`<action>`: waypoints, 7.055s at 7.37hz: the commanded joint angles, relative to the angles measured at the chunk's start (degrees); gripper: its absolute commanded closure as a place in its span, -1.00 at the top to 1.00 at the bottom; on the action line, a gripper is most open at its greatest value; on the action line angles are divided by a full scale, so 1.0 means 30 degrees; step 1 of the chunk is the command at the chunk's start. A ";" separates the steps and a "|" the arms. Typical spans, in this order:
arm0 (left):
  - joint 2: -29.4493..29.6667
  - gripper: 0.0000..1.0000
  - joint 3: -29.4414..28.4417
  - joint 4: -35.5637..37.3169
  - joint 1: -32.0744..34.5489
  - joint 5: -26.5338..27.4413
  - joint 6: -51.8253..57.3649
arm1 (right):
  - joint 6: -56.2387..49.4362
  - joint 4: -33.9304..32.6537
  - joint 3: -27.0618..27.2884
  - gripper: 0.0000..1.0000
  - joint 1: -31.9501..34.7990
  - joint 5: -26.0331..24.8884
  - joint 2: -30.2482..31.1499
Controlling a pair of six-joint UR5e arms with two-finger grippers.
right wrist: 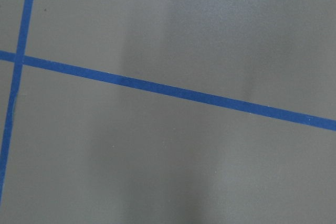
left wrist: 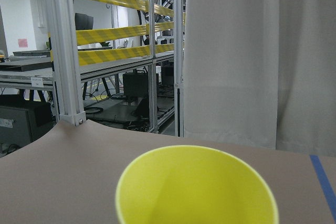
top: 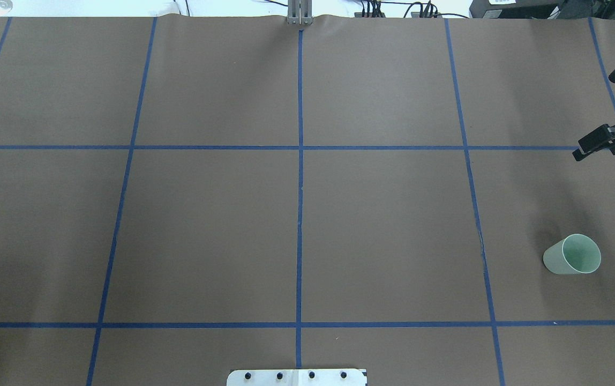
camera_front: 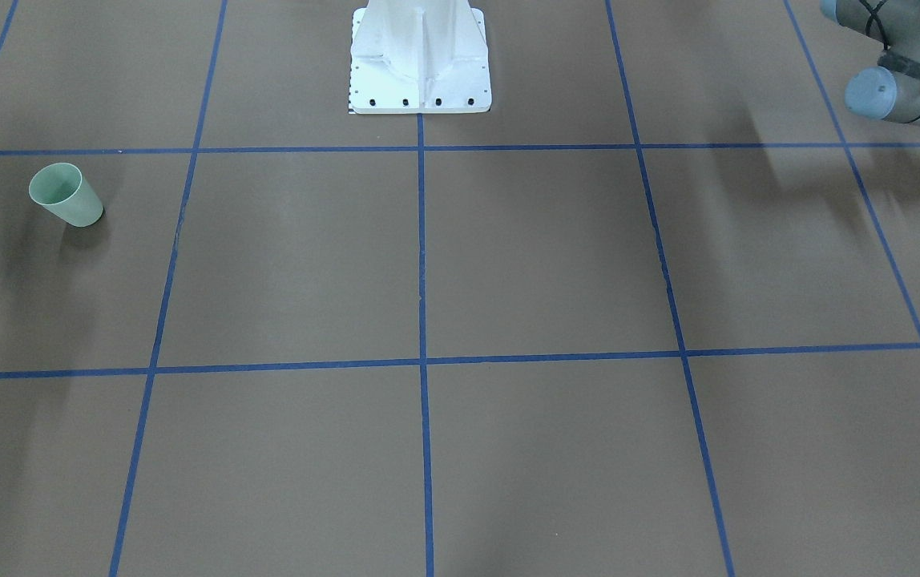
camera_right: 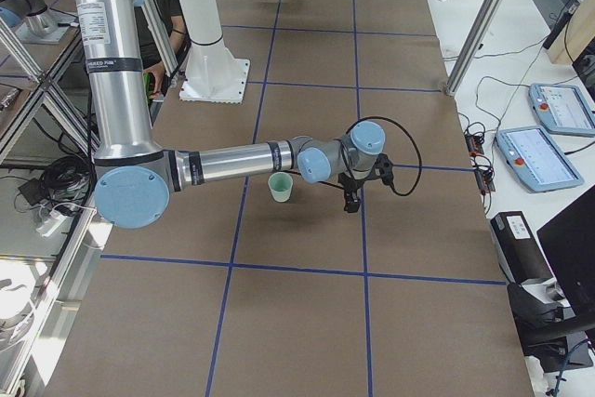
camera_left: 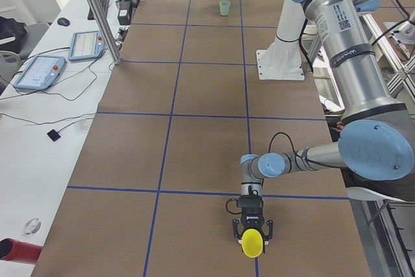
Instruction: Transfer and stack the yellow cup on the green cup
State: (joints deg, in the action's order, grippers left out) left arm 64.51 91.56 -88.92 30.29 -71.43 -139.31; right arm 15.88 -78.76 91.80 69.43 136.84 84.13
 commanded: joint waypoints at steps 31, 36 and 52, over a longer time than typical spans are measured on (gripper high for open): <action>2.1154 0.33 -0.4534 -2.4705 -0.2597 -0.6131 3.6624 | 1.4593 0.7240 -0.0278 0.92 -0.8583 -0.0587 -0.8766; 2.1301 0.33 -0.4592 -2.4647 -0.2713 -0.6073 3.6624 | 1.5185 0.7270 -0.0190 0.44 -0.9023 0.0146 -0.8591; 2.1594 0.99 -0.4446 -2.4792 -0.2918 -0.6015 3.5399 | 1.5185 0.7270 0.0073 -1.00 -0.9111 0.0908 -0.8503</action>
State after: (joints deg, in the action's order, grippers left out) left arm 129.13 78.05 -163.07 21.69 -89.54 -31.43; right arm 61.43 -56.96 91.75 42.03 139.06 58.55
